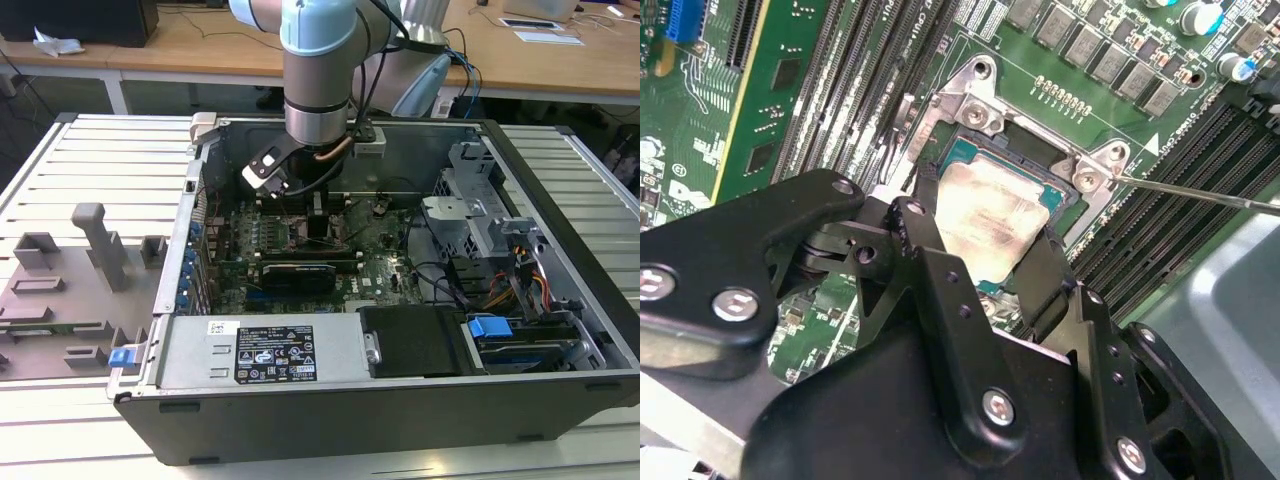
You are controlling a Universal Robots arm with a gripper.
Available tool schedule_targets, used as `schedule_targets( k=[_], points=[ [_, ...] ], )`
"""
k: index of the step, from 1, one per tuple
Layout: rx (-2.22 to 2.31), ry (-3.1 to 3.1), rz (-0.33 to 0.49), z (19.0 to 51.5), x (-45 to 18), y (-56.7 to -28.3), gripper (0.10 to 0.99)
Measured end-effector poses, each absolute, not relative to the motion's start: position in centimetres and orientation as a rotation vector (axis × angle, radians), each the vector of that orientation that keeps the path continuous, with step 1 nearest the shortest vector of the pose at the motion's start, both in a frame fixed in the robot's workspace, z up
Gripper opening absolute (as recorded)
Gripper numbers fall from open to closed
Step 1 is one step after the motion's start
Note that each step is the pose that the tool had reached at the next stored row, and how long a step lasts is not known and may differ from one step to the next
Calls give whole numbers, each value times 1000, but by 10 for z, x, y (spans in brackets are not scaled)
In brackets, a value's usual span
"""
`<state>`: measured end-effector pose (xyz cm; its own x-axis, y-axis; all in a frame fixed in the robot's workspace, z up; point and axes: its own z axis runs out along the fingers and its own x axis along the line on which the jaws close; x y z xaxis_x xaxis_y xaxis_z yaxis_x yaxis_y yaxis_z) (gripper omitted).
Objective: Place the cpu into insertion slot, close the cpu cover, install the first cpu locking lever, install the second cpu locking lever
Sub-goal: 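Place the cpu into insertion slot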
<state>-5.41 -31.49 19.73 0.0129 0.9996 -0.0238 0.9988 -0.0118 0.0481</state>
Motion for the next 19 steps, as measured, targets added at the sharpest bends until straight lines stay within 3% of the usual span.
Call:
schedule_targets(
  k=[7,8,19],
  points=[
    [2199,2171,27,196,-53,-315,545],
    [2200,2171,28,196,-53,-315,620],
    [2200,2171,26,199,-54,-314,620]
  ],
)
